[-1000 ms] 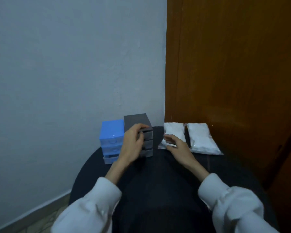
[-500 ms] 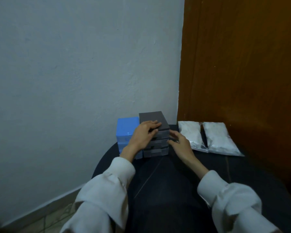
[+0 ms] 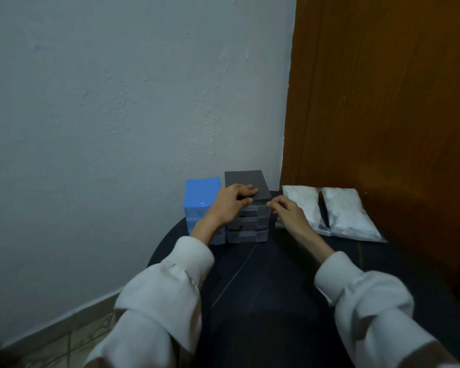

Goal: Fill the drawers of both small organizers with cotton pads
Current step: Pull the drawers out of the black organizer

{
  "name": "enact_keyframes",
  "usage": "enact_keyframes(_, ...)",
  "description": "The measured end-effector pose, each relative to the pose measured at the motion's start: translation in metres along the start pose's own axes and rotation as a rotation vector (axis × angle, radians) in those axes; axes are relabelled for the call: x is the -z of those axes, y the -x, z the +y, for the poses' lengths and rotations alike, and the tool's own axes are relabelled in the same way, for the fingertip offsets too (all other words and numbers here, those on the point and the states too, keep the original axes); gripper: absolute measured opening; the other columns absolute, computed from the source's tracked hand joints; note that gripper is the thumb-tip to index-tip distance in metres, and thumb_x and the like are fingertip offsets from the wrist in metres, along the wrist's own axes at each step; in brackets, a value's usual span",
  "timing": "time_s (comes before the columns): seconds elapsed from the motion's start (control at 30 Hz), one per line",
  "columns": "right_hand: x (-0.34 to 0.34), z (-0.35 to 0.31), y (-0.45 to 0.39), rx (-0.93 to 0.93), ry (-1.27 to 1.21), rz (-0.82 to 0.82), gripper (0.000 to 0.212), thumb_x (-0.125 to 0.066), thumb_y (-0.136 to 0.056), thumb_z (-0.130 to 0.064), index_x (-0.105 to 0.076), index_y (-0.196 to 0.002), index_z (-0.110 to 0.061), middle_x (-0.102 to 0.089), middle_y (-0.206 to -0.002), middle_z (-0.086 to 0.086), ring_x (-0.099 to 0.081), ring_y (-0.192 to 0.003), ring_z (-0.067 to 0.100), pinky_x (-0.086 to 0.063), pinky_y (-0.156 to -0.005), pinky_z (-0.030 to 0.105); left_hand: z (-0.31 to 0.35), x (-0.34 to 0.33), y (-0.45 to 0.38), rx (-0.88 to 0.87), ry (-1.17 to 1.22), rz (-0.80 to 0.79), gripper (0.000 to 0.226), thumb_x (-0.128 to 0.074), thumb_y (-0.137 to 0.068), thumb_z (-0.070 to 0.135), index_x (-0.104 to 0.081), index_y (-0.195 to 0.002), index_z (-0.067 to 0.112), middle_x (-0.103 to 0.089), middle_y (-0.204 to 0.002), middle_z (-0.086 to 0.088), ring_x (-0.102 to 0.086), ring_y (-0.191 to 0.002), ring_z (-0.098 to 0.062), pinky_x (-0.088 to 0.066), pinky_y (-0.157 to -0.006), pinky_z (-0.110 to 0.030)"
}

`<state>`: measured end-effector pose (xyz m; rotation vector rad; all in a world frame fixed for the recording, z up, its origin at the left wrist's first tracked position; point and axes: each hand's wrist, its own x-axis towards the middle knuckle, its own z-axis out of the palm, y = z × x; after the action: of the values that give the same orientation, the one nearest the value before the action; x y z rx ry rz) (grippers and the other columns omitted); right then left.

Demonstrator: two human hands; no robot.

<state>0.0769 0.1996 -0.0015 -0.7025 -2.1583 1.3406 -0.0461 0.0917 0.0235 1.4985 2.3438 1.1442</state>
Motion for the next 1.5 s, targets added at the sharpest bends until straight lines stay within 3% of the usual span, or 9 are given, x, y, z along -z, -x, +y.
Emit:
enact_keyframes(0.27,0.003,0.003,0.018,0.055,-0.012,0.031,0.014,-0.046,-0.096,-0.015,-0.057,-0.088,-0.014,-0.057,-0.087,-0.002,-0.053,-0.082,0.006,-0.040,-0.070,0.015,-0.003,-0.002,0.003,-0.064,-0.128,0.026,0.037,-0.051,-0.096,0.018,-0.052,-0.132,0.017,-0.045,-0.143,-0.002,-0.035,-0.135,-0.018,-0.026,-0.111,-0.031)
enact_keyframes(0.4,-0.002,-0.002,0.017,0.025,-0.054,0.143,0.017,-0.056,-0.092,-0.021,-0.059,-0.105,-0.011,-0.059,-0.099,0.001,-0.056,-0.093,0.011,-0.046,-0.081,0.022,-0.005,0.002,0.001,-0.150,-0.274,0.042,0.038,-0.050,-0.096,0.021,-0.051,-0.133,0.022,-0.048,-0.141,0.000,-0.041,-0.131,-0.018,-0.034,-0.107,-0.035)
enact_keyframes(0.5,-0.006,-0.009,0.014,0.010,-0.012,0.187,0.029,-0.057,-0.092,-0.021,-0.057,-0.118,-0.008,-0.060,-0.108,0.005,-0.053,-0.094,0.009,-0.043,-0.082,0.021,-0.003,0.004,-0.001,-0.215,-0.380,0.005,0.041,-0.048,-0.097,0.020,-0.046,-0.137,0.023,-0.049,-0.140,-0.003,-0.039,-0.132,-0.021,-0.027,-0.110,-0.036)
enact_keyframes(0.67,-0.012,-0.016,0.015,0.038,0.055,0.207,0.034,-0.061,-0.089,-0.015,-0.057,-0.122,-0.005,-0.062,-0.109,0.004,-0.054,-0.096,0.007,-0.040,-0.079,0.016,-0.005,0.002,-0.005,-0.193,-0.282,-0.052,0.036,-0.046,-0.098,0.022,-0.051,-0.134,0.024,-0.042,-0.145,-0.005,-0.043,-0.129,-0.020,-0.032,-0.103,-0.026)
enact_keyframes(0.9,-0.002,-0.014,0.034,0.044,0.164,0.128,0.042,-0.060,-0.089,-0.011,-0.051,-0.129,-0.009,-0.061,-0.118,0.008,-0.051,-0.091,0.005,-0.043,-0.067,0.010,-0.006,0.002,-0.007,-0.152,-0.235,-0.038,0.035,-0.047,-0.098,0.020,-0.052,-0.133,0.023,-0.041,-0.146,-0.006,-0.041,-0.131,-0.021,-0.032,-0.107,-0.031)
enact_keyframes(1.0,-0.001,-0.019,0.036,0.046,0.201,0.117,0.050,-0.057,-0.091,-0.011,-0.041,-0.138,-0.009,-0.055,-0.126,0.009,-0.053,-0.105,0.013,-0.042,-0.082,0.019,-0.005,0.000,-0.007,-0.150,-0.237,-0.022,0.036,-0.046,-0.098,0.019,-0.051,-0.133,0.022,-0.041,-0.146,-0.006,-0.040,-0.132,-0.021,-0.032,-0.108,-0.032)
enact_keyframes(1.17,-0.005,-0.026,0.027,0.037,0.165,0.099,0.045,-0.048,-0.094,-0.004,-0.041,-0.138,-0.008,-0.053,-0.131,0.011,-0.052,-0.112,0.015,-0.039,-0.084,0.018,-0.007,-0.003,-0.007,-0.135,-0.239,-0.003,0.036,-0.046,-0.098,0.020,-0.051,-0.134,0.023,-0.041,-0.146,-0.007,-0.039,-0.132,-0.021,-0.031,-0.109,-0.033)
enact_keyframes(1.37,-0.002,-0.017,0.041,0.069,0.165,0.108,0.036,-0.046,-0.097,-0.009,-0.048,-0.132,-0.012,-0.054,-0.129,0.007,-0.044,-0.098,0.002,-0.041,-0.056,0.004,-0.006,-0.004,-0.010,-0.124,-0.217,0.007,0.035,-0.046,-0.098,0.020,-0.053,-0.132,0.022,-0.043,-0.145,-0.006,-0.040,-0.131,-0.021,-0.030,-0.109,-0.032)
enact_keyframes(1.5,-0.003,-0.016,0.048,0.078,0.169,0.122,0.035,-0.048,-0.096,-0.010,-0.050,-0.131,-0.013,-0.055,-0.127,0.007,-0.047,-0.096,0.002,-0.041,-0.056,0.008,-0.004,-0.004,-0.009,-0.111,-0.211,0.009,0.035,-0.046,-0.098,0.019,-0.053,-0.132,0.020,-0.043,-0.145,-0.006,-0.041,-0.131,-0.021,-0.030,-0.108,-0.031)
